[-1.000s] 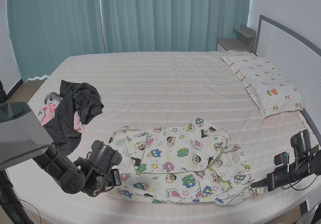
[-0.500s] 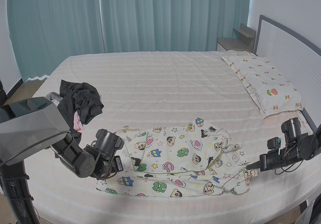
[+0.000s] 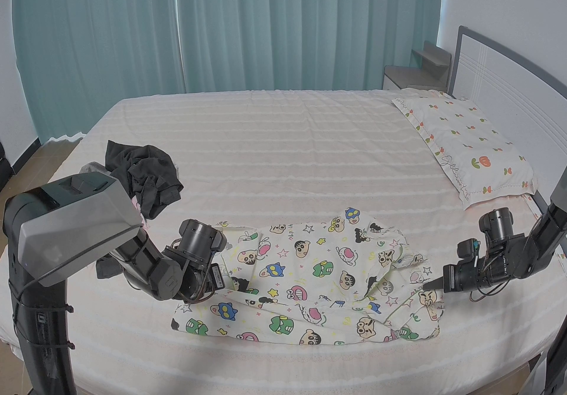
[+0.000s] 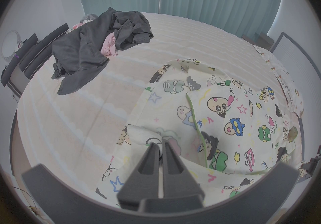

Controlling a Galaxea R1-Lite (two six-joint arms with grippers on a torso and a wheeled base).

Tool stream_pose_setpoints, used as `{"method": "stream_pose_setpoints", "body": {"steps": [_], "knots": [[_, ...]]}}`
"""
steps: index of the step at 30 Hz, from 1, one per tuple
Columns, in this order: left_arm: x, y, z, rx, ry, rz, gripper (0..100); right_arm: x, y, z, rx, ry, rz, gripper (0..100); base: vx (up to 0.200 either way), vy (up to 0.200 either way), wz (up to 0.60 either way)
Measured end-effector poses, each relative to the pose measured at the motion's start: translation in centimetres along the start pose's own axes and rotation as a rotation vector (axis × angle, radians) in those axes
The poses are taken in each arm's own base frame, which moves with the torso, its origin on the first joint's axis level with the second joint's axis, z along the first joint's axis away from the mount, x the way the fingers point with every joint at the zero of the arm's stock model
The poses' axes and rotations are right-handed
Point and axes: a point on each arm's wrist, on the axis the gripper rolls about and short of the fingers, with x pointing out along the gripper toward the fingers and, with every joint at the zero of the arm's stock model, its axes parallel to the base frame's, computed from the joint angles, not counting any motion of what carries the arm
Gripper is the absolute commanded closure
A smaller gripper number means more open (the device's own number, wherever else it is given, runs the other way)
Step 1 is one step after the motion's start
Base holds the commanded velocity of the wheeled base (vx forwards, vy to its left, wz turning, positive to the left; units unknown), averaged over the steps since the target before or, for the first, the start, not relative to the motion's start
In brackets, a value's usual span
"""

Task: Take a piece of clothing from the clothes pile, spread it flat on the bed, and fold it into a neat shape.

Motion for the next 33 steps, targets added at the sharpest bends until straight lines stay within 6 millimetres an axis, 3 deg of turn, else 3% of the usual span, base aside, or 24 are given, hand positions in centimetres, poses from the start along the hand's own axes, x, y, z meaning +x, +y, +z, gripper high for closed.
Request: {"method": "stream_pose_setpoints", "body": {"steps": [1,2,3,12,19,25,33], "knots": [[0.2,0.0,0.1,-0.003,-0.002,0.000,100,0.2,-0.1,0.4,0.005,-0.016,0.001,100,0.000,0.000,0.00],[0.4,-0.1,0.2,-0.005,-0.003,0.001,100,0.3,-0.1,0.6,0.009,-0.026,0.001,0,0.000,0.000,0.00],[0.6,-0.1,0.2,-0.007,-0.003,0.002,0,0.4,-0.2,0.8,0.014,-0.034,-0.002,0,0.000,0.000,0.00],[2.1,0.3,0.0,-0.018,0.015,0.031,0,2.2,-1.4,0.5,0.052,-0.015,-0.077,0,0.000,0.000,0.00],[1.5,1.4,1.3,-0.079,0.007,0.021,0,0.7,-1.6,0.6,0.178,-0.071,-0.079,0,0.000,0.000,0.00],[-1.9,2.6,3.0,-0.194,0.035,-0.109,0,-0.9,0.2,-0.3,0.317,-0.134,-0.032,0,0.000,0.000,0.00],[-7.0,4.7,2.1,-0.346,0.150,-0.287,0,-0.1,2.3,-2.2,0.350,-0.230,0.031,0,0.000,0.000,0.00]]}}
